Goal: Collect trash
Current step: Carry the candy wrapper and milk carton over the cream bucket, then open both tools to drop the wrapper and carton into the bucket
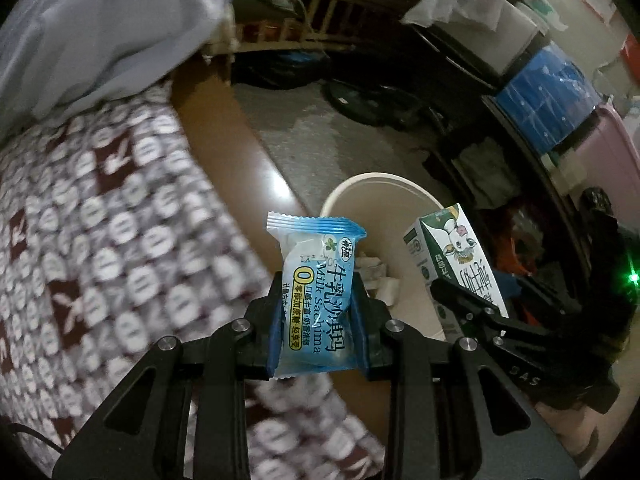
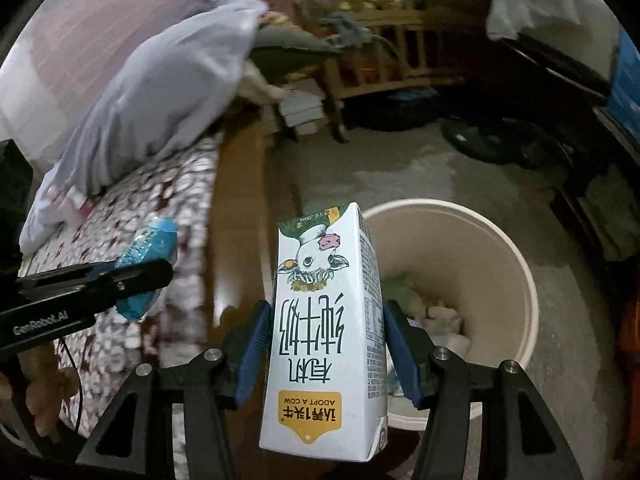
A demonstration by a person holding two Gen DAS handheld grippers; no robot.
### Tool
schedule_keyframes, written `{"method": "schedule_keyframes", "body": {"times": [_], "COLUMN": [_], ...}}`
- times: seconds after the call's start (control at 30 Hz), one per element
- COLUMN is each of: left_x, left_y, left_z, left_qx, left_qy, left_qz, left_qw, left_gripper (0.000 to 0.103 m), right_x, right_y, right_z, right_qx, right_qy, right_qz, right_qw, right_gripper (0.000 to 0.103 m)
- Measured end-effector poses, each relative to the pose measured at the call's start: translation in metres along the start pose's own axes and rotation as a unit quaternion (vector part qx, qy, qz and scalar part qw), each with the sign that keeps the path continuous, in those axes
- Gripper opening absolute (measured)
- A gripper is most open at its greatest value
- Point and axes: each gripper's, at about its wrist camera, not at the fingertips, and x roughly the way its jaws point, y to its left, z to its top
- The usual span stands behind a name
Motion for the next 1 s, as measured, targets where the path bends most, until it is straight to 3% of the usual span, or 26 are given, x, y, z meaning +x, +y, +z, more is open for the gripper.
{"method": "schedule_keyframes", "body": {"times": [0.33, 0.83, 0.87, 0.93, 1.0], "left_x": [0.037, 0.052, 0.051, 0.05, 0.047], "left_y": [-0.042, -0.058, -0.058, -0.058, -0.058], "left_z": [0.011, 0.013, 0.013, 0.013, 0.013], "left_qx": [0.031, 0.049, 0.05, 0.049, 0.045], "left_qy": [0.013, 0.007, 0.005, -0.001, -0.008], "left_qz": [0.006, -0.018, -0.019, -0.026, -0.035], "left_qw": [0.9994, 0.9986, 0.9985, 0.9984, 0.9983], "left_gripper": [0.026, 0.029, 0.03, 0.048, 0.058], "right_x": [0.001, 0.002, 0.002, 0.001, 0.0], "right_y": [-0.048, -0.072, -0.073, -0.073, -0.073], "right_z": [-0.002, -0.002, -0.002, -0.002, -0.002], "right_qx": [0.044, 0.068, 0.07, 0.072, 0.074], "right_qy": [-0.012, -0.023, -0.025, -0.031, -0.036], "right_qz": [-0.028, -0.048, -0.049, -0.053, -0.061], "right_qw": [0.999, 0.996, 0.996, 0.996, 0.995], "right_gripper": [0.055, 0.055, 0.055, 0.055, 0.055]}}
